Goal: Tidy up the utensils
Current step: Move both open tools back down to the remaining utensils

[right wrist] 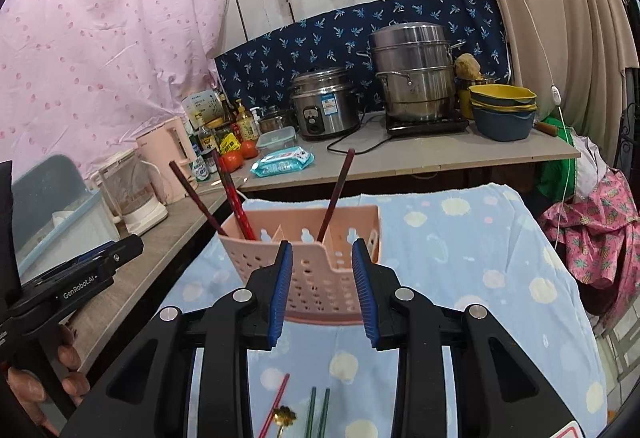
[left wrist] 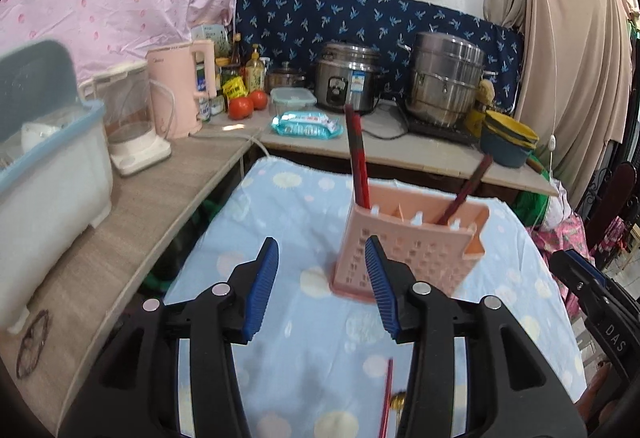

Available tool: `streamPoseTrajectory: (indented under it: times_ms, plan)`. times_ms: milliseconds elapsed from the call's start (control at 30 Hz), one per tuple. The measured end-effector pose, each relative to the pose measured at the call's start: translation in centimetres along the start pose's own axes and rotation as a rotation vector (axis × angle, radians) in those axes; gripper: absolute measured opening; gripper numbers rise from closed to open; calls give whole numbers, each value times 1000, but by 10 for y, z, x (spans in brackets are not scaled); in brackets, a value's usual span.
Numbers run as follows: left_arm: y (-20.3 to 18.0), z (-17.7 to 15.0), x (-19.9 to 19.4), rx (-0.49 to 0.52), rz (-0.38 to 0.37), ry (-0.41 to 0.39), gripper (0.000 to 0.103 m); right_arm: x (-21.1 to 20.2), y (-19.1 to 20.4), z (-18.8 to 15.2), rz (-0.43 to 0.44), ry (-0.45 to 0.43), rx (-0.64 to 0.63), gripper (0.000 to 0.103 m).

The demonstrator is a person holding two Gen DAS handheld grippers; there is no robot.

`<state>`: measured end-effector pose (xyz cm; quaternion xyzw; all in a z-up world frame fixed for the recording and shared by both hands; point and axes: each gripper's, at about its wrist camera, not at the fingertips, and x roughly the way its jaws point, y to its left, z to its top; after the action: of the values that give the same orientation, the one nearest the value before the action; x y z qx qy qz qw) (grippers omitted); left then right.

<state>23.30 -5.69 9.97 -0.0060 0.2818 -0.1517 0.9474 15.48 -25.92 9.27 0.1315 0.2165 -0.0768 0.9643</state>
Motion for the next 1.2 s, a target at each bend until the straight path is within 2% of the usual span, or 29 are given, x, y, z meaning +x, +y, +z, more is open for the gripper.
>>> streamPoseTrajectory:
  times_ms: [367, 633, 933, 1200]
  plan:
    - [2, -85, -23, 38, -1, 128, 43, -46, 7, -81, -34, 108, -59, 31]
    - [4, -143, -32, 25, -12, 234, 43, -73, 16, -146, -69, 187, -92, 31]
    - [-2, -189, -41, 47, -8, 302, 43, -80, 11, -205, -71, 312, -42, 31]
    - [-5, -207, -45, 41, -18, 335, 43, -78, 13, -225, -55, 353, -26, 31]
